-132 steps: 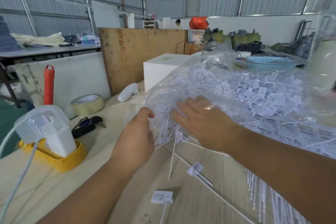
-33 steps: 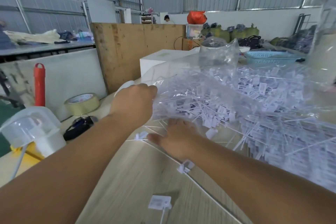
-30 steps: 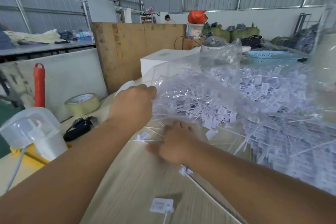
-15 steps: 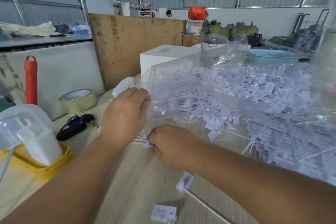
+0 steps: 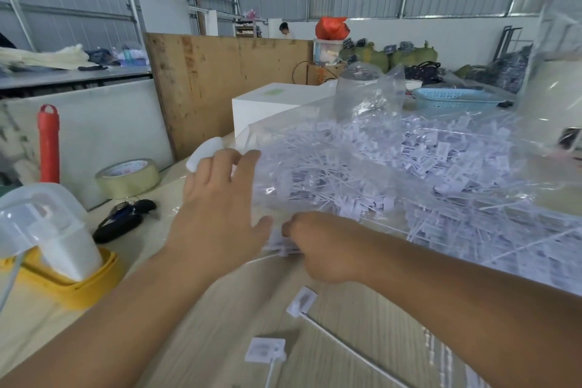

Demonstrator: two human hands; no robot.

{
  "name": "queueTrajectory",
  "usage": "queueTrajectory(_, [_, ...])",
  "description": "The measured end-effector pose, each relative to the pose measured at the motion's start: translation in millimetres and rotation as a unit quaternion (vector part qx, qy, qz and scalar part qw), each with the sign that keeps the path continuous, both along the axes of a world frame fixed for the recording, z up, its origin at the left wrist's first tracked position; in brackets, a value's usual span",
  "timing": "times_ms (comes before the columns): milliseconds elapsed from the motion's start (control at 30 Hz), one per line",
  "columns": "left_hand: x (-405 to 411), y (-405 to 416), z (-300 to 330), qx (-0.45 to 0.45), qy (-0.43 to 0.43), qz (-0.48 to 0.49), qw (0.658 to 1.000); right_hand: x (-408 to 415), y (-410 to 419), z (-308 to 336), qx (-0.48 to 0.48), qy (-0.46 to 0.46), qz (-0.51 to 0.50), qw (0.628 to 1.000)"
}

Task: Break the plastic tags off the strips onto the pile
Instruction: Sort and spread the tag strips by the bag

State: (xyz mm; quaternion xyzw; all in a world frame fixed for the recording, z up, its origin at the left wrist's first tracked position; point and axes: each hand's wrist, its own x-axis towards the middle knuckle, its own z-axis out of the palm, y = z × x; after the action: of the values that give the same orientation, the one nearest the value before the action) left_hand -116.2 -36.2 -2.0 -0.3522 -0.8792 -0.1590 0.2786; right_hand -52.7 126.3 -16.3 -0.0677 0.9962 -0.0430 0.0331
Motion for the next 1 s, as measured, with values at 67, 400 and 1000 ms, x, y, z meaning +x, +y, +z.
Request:
queueTrajectory(67, [33, 0, 5, 0.026, 0.066, -0.093, 0.993, 0, 4, -1, -0.001, -0.004, -0.017, 1.0])
queueTrajectory(400, [78, -6, -13, -0.265, -0.308, 0.002, 0.914, 7, 21, 11, 0.002, 0.062, -0.063, 0.996])
queueTrajectory(1000, [84, 24, -24, -0.091, -0.387, -0.057, 0.916, 38, 12, 27, -0.323, -0.018, -0.166, 0.932])
